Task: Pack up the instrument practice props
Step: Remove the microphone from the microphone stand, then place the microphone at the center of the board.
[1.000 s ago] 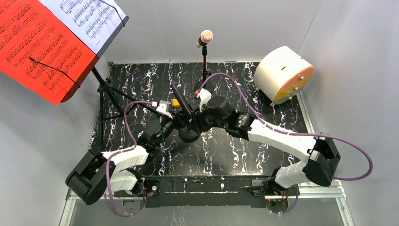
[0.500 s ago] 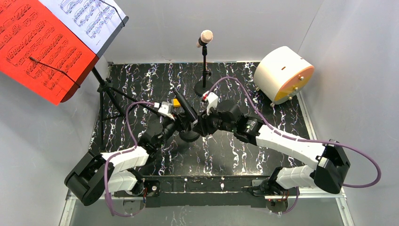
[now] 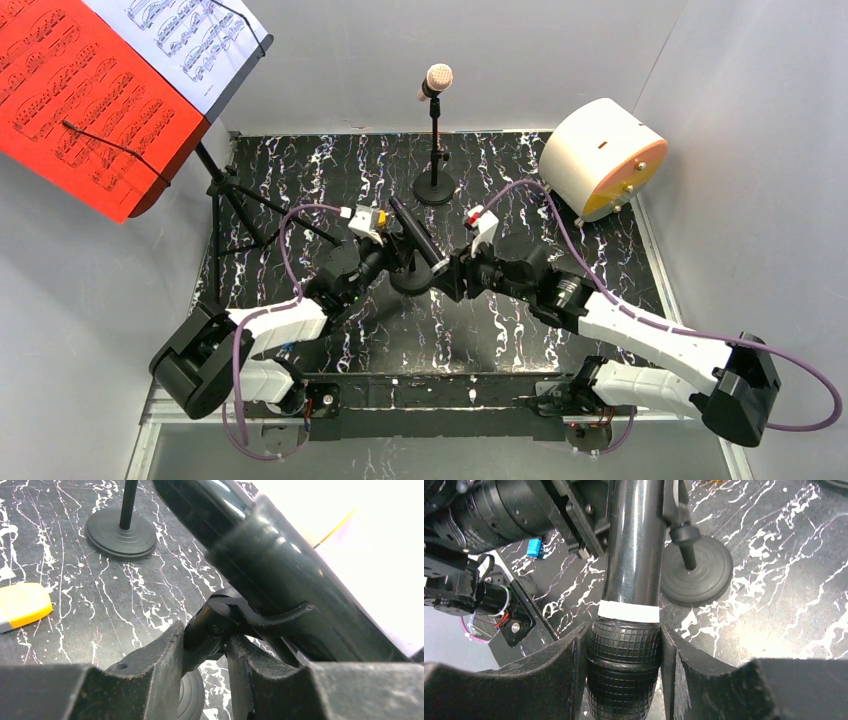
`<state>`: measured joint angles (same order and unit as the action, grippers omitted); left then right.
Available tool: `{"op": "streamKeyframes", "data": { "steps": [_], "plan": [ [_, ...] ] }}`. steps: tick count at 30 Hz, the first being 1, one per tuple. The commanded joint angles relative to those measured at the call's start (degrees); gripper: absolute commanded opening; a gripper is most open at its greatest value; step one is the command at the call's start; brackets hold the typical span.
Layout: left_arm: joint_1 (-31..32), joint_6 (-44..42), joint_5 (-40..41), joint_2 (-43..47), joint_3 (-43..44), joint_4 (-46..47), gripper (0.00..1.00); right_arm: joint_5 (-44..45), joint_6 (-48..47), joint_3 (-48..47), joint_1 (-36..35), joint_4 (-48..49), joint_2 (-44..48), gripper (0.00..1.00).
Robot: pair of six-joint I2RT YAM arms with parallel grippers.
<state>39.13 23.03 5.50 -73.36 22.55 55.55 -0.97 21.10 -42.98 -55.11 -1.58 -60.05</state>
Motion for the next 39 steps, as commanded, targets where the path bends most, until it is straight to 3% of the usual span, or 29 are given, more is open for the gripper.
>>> {"op": "streamKeyframes", "data": {
  "steps": [1, 8, 18, 25, 29, 33, 39],
  "plan": [
    [-5.2, 0.5, 23.7, -2.2, 4.1, -0.4, 0.0, -7.5, 3.6, 4.3, -1.6, -12.0, 5.1, 0.01],
    [-5.6, 0.2, 22.6, -6.0, 7.1, -0.4, 0.0, -6.2, 6.1, 7.3, -1.6, -12.1, 8.9, 0.01],
    [-5.6, -1.5, 12.5, -8.7, 7.8, 1.4, 0.0, -0.9, 9.4, 9.3, -1.6, -13.6, 13.5, 0.01],
    [-5.6, -5.3, 0.6, -8.1, 7.5, 1.5, 0.0, 14.6, 15.9, 8.4, -1.6, -16.3, 16.0, 0.01],
    [-5.6, -7.1, -2.6, -5.2, 5.6, 0.1, 0.0, 26.5, 24.5, 7.2, -1.6, -21.7, 15.5, 0.01],
    [-5.6, -8.0, -2.5, -2.5, 5.2, -3.5, 0.14, 31.1, 31.2, 6.7, -1.4, -24.6, 13.1, 0.01],
    [-5.6, -7.4, -1.8, 1.1, 5.7, -8.8, 0.56, 32.7, 38.9, 7.6, -0.3, -24.1, 9.0, 0.01]
  ]
}}
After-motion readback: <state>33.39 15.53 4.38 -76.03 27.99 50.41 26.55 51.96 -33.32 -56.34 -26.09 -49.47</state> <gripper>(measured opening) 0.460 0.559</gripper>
